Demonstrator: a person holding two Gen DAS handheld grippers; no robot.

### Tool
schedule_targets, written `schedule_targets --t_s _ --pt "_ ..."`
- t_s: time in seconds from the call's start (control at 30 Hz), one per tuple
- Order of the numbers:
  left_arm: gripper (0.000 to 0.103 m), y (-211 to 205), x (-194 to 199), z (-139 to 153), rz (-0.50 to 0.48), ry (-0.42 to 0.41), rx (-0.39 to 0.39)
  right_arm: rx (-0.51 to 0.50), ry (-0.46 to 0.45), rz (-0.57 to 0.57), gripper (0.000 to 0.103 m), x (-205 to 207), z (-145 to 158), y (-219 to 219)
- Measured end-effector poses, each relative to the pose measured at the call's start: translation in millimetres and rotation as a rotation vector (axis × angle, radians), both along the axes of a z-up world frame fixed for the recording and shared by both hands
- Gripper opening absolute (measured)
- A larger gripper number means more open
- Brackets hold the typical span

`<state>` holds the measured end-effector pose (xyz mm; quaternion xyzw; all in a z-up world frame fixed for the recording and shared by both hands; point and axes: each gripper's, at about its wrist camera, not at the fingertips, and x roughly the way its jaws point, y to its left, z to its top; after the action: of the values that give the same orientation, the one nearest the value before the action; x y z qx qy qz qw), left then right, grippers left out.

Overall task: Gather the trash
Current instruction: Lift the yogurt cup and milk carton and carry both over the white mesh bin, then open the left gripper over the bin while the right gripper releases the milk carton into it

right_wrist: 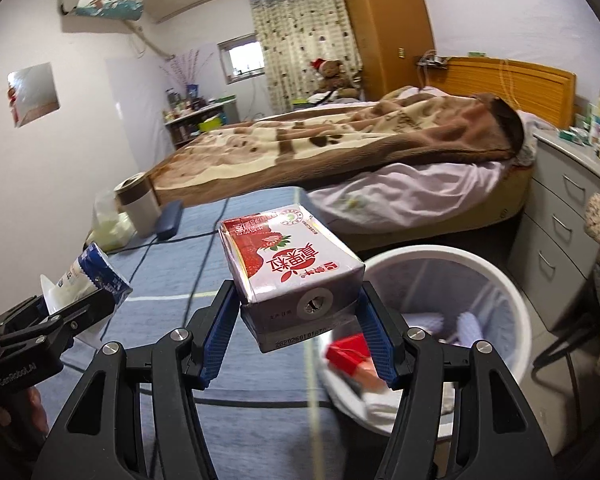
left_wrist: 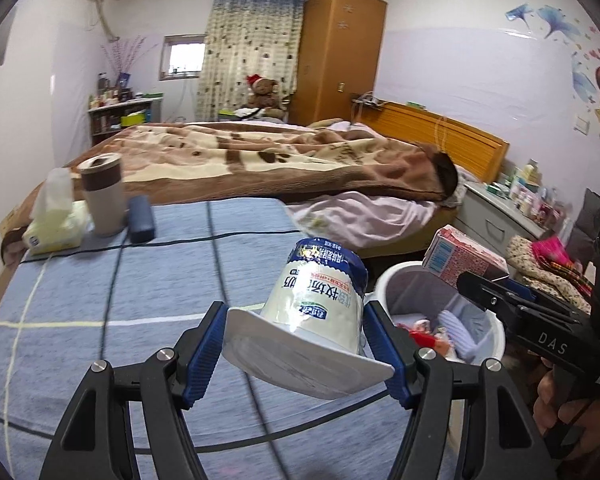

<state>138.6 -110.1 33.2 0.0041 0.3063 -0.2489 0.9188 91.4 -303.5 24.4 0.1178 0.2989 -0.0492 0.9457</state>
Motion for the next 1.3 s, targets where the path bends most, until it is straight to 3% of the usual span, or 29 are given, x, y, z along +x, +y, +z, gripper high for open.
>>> schedule_targets --t_s 0.53,0.77,1.0,1.3 --pt "0.069 -109 4 -16 -0.204 0.043 0.01 -0.01 0.06 -0.145 0.061 -6 -11 -66" --pt "0.069 -148 13 -32 -0.262 0.1 0.038 -0.003 0.101 -0.177 0.061 -11 -19 -86" --pt "0.069 -169 15 -34 -0.272 0.092 0.05 0.004 0.14 -0.183 0.061 -10 -27 -99" --pt "0.069 -176 23 -41 -0.284 0.13 0.01 -0.029 0.155 -0.188 0.061 -9 -29 -104"
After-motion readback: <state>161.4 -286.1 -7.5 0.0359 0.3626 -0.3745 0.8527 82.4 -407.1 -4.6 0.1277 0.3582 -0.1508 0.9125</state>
